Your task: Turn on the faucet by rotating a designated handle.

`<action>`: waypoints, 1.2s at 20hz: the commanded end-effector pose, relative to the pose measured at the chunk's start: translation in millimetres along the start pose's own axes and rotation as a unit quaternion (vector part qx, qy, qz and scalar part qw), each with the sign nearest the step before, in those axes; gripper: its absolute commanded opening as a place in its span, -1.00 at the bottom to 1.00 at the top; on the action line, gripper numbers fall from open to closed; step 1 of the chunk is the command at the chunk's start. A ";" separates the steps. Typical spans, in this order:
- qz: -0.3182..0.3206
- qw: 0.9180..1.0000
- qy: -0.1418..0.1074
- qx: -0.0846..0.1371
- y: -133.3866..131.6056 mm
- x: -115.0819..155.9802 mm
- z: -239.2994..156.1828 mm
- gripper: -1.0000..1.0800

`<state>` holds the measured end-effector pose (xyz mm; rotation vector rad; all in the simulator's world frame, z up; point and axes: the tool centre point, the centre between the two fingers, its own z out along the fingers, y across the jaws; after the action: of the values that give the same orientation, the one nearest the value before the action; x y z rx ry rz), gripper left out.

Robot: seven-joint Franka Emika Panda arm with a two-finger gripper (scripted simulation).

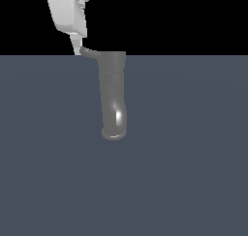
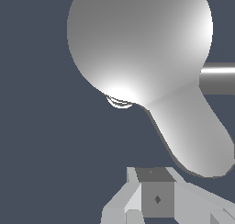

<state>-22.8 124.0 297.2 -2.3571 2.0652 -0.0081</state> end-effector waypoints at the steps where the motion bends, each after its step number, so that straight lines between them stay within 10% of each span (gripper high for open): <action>1: 0.003 1.000 0.001 -0.002 8.0 6.7 0.0 -1.00; 24: -0.006 1.000 0.000 -0.004 62.6 40.3 -0.6 -1.00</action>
<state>-80.5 98.9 297.1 -2.4050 2.0171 -0.0002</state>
